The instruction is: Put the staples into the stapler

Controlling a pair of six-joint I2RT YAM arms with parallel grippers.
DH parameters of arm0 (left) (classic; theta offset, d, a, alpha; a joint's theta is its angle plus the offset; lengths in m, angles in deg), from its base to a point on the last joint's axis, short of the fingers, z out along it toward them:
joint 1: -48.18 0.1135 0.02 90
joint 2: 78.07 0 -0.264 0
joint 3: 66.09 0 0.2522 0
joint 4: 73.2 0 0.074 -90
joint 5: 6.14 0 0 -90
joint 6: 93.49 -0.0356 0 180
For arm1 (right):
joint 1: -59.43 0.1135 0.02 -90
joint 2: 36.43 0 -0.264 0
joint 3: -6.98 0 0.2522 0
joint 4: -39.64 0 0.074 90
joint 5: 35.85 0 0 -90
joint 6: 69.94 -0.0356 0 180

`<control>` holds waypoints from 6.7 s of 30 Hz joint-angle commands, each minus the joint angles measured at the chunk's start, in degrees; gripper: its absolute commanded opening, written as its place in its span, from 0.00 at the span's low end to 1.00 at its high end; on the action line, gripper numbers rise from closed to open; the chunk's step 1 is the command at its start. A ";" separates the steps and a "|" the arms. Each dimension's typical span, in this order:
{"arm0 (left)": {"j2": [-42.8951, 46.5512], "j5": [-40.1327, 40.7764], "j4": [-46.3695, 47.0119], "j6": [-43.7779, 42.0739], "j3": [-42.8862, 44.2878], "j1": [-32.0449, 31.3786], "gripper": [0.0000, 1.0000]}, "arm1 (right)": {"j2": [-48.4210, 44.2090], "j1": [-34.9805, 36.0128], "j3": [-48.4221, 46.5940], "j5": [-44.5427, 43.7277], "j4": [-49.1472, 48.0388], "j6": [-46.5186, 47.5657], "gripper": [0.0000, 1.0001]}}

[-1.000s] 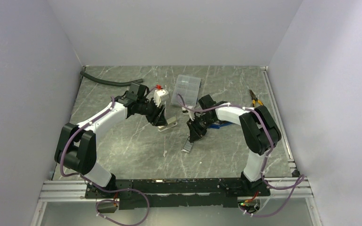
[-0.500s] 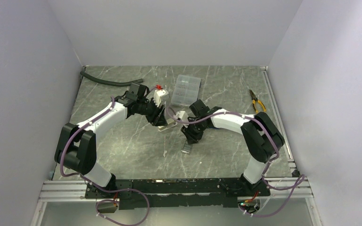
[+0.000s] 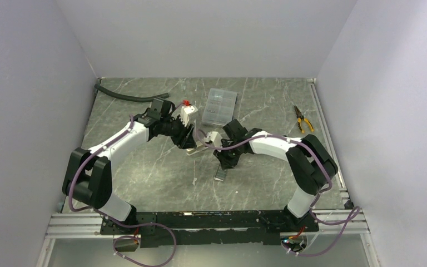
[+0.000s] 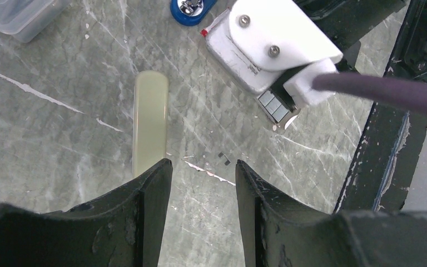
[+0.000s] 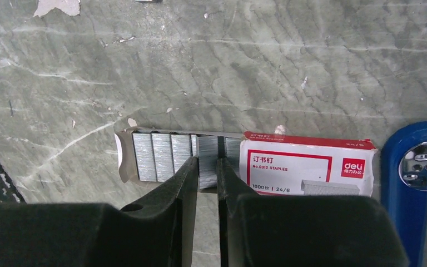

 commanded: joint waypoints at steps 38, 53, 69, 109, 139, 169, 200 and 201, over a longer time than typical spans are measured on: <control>-0.29 0.19 0.33 -0.72 2.08 0.02 0.51 | 0.18 -10.38 -7.47 17.72 7.57 2.33 0.11; -1.98 -2.10 3.91 1.74 4.89 0.76 0.51 | -12.00 -10.38 -5.43 5.91 5.99 10.44 0.12; -4.43 -2.35 6.69 9.64 7.14 2.85 0.51 | -8.37 -10.30 -12.81 -15.42 13.95 30.41 0.13; -4.86 -4.65 4.80 11.36 8.54 5.42 0.51 | 8.47 -6.95 -26.45 -21.02 24.63 29.86 0.12; -4.99 -4.55 4.41 11.17 8.70 5.69 0.51 | 10.37 -6.82 -26.92 -23.45 24.64 29.92 0.12; -4.52 -4.59 3.66 11.05 8.92 5.95 0.51 | 11.77 -6.51 -26.79 -23.70 23.11 28.60 0.13; -3.57 -3.91 3.35 10.72 8.00 6.10 0.51 | 11.64 -6.79 -25.07 -23.57 20.73 27.02 0.29; -3.55 -3.84 3.39 10.66 7.93 6.11 0.51 | 11.51 -6.83 -25.09 -23.54 20.70 27.01 0.30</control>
